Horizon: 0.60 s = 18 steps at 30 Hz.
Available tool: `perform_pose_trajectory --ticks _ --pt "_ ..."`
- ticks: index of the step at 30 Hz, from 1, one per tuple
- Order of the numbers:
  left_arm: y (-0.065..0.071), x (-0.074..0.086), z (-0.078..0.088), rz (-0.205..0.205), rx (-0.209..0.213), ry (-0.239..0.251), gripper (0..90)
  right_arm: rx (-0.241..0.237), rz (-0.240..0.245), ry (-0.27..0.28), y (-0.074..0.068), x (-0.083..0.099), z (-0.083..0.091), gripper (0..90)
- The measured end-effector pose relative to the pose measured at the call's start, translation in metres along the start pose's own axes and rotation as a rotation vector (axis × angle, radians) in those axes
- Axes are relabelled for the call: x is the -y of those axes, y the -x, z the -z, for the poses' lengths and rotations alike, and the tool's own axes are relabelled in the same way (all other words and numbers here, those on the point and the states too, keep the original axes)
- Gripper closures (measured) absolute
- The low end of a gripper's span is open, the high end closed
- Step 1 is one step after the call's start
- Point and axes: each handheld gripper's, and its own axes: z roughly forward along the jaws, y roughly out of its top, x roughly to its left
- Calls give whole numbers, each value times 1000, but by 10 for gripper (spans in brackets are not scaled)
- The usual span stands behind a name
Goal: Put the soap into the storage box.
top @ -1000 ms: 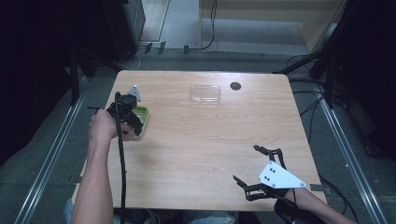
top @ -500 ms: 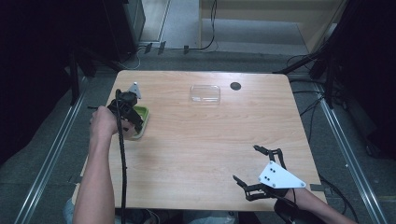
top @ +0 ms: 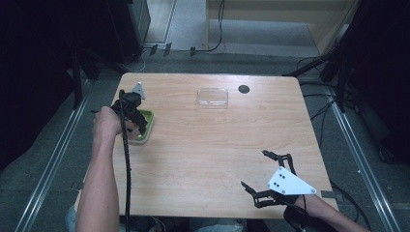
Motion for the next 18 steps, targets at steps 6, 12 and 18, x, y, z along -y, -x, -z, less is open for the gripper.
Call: perform_pose_trajectory --ticks 6,12,18 --pt "-2 -5 -3 6 1 7 333 0 0 0 0 0 0 0" --pt "-4 -9 -7 4 7 -2 332 -1 1 0 0 0 0 0" --pt "-9 -10 -11 18 1 -1 333 0 1 1 0 0 0 0"
